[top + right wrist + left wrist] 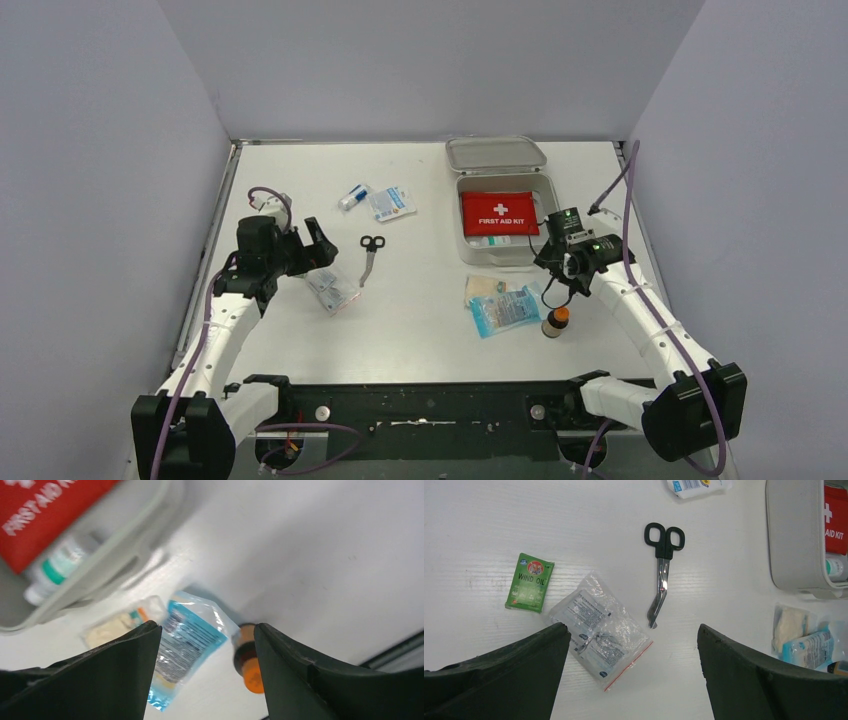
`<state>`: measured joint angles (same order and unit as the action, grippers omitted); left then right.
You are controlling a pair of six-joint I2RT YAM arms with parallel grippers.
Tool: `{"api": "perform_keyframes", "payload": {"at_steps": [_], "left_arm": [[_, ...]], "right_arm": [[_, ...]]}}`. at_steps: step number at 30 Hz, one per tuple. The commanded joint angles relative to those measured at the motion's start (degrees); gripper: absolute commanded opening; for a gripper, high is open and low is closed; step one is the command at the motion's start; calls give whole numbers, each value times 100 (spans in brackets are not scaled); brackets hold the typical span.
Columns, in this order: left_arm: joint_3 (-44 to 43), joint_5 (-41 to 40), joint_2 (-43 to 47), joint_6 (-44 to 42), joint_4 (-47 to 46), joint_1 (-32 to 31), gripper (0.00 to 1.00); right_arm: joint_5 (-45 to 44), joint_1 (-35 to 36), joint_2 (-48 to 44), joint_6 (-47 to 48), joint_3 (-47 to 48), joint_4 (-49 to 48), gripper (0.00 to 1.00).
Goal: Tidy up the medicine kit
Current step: Pick up the pill bottle at the center of the board.
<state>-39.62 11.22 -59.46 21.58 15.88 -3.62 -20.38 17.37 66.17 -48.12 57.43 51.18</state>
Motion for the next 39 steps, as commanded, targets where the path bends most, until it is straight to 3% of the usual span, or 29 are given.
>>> {"api": "perform_keyframes", "payload": {"at_steps": [1,5,11,39], "left_arm": [[-244,158,209,-138,-80,45,97],[-210,352,183,-152,-169,45,97],[-137,536,224,-138,-290,45,97],[-63,816,231,-120,-463,46,95]], "right_arm": [[-732,62,-61,-1412,-174,1380,68],[-858,114,88,-1658,-106,1869,66],[-468,412,-128,-1874,-329,1810,55],[-287,499,-355,-2062,-943,1337,48]]}}
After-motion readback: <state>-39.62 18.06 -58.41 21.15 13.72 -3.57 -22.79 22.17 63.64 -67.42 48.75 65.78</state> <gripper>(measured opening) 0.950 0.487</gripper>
